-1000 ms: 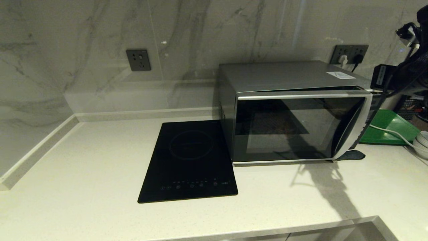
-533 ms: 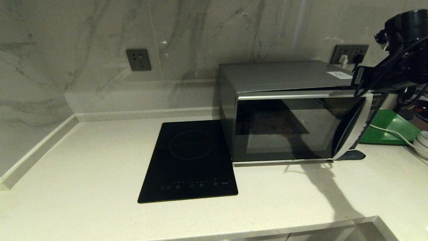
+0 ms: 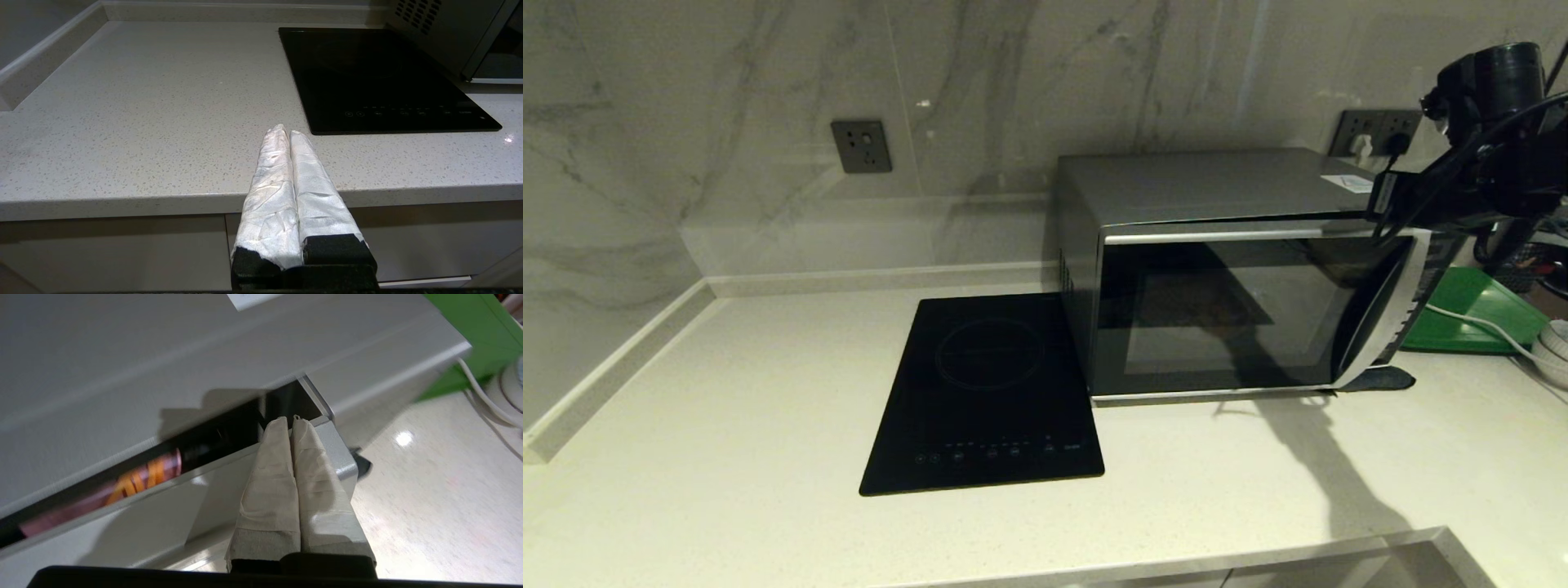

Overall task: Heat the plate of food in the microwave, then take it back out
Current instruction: Open the microwave oven

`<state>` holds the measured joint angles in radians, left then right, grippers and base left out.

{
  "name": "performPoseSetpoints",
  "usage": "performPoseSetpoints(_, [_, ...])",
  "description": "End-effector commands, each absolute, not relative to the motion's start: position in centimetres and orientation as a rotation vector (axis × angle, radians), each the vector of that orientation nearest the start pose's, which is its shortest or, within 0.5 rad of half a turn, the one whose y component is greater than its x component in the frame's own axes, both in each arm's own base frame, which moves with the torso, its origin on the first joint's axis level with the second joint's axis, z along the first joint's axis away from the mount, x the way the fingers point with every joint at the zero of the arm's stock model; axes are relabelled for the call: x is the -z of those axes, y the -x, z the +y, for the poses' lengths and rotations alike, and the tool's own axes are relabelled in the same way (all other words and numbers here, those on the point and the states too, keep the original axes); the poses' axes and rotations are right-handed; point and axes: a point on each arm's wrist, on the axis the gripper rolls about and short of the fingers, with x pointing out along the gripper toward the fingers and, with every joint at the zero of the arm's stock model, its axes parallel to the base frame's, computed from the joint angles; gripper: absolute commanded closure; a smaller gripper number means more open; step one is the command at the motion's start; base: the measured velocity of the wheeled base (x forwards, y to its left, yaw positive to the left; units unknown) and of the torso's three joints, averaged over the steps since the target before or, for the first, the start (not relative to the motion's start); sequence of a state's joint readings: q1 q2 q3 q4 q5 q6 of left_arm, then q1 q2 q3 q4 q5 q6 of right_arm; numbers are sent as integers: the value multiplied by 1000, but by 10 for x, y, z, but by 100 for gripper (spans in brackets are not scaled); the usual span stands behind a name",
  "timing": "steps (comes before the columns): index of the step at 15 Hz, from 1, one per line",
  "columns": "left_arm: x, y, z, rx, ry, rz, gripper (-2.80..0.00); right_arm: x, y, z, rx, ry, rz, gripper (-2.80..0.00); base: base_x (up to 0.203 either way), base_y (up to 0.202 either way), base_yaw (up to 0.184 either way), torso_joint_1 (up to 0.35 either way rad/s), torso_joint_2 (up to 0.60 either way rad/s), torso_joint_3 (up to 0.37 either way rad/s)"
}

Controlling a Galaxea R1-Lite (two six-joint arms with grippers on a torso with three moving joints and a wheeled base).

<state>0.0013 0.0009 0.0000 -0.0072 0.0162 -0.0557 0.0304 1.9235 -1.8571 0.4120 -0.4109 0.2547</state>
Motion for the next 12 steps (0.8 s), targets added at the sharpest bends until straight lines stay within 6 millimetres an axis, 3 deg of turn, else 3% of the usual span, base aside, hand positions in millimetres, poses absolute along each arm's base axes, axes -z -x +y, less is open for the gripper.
performPoseSetpoints(1, [-76, 23, 0, -17, 57, -7, 0, -310, -353, 7, 417, -138, 420, 0, 0, 0, 0, 0, 0, 0])
performPoseSetpoints(6, [-76, 23, 0, -18, 57, -7, 0, -313, -318, 16, 392, -147, 477, 0, 0, 0, 0, 0, 0, 0])
performPoseSetpoints(12, [-76, 23, 0, -18, 57, -7, 0, -359, -259, 29, 240, -188, 346, 0, 0, 0, 0, 0, 0, 0])
